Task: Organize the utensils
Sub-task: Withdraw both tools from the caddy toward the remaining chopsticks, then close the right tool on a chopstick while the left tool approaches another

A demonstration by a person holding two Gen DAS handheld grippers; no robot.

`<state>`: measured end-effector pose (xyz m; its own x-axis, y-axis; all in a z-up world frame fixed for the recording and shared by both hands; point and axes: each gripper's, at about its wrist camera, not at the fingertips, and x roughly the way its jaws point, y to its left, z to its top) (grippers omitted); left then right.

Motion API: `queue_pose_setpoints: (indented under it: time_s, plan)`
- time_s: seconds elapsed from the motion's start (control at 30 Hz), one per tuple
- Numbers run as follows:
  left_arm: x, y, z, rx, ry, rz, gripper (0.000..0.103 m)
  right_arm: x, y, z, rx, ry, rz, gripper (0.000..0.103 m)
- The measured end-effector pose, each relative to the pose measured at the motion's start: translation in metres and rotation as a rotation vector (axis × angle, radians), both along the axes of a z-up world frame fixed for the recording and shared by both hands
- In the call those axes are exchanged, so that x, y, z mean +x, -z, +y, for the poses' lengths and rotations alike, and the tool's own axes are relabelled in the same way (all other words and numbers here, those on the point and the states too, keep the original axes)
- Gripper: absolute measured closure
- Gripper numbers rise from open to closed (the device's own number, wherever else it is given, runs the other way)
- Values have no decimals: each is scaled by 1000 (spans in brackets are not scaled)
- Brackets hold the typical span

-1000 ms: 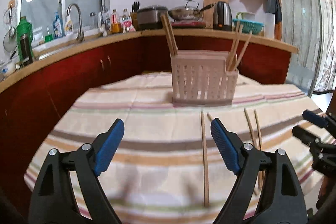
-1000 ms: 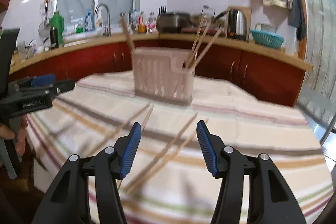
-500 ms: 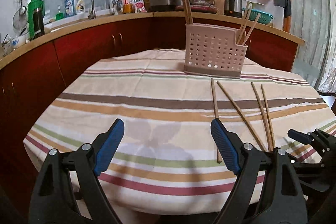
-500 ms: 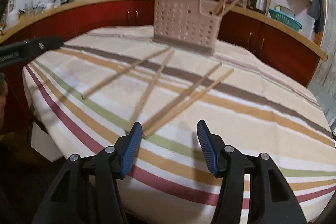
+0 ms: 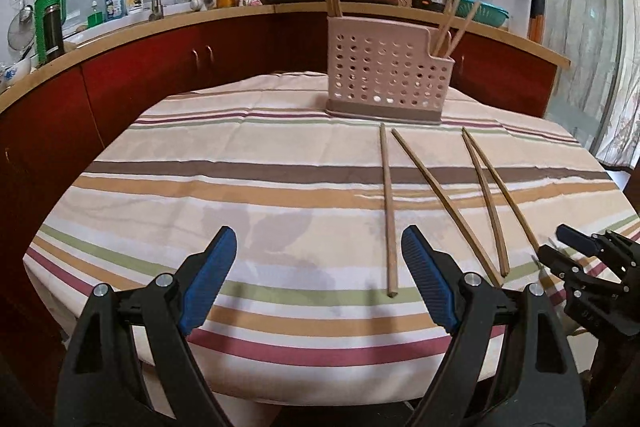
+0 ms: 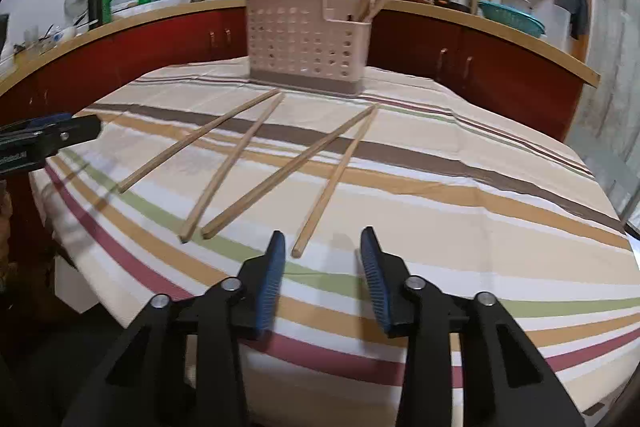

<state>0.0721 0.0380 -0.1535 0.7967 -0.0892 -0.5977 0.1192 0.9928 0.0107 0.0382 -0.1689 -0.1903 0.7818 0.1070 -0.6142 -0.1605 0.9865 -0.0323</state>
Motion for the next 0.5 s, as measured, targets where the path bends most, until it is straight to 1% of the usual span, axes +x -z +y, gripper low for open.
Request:
queue_pose_setpoints:
  time_s: [0.07,0.1,0.17,0.2,0.27,0.37,0.43,0.5]
  plan:
    - [0,2,-3,6,7,7,20,0,1,0,8,-11,3,76]
    - [1,3,-5,9,10,11,20,0,1,-2,13,-9,6,83]
    - [1,5,-8,12,18,17,20,2,0,-9,29,10,16,92]
    - [2,6,-10,14,22,22,20,2,0,-15,42,27,21,94]
    - [3,8,-13,17,28,28,20,2,-1,-25,54,56,23,94]
    - [5,11,-18,21,39,38,20,1,-1,-31,53,64,18,94]
    - [7,13,-22,26,46,45,20,1,0,-33,72,60,17,94]
    - [8,15,-26,31,51,51,20,1,1,-33,82,57,11,91]
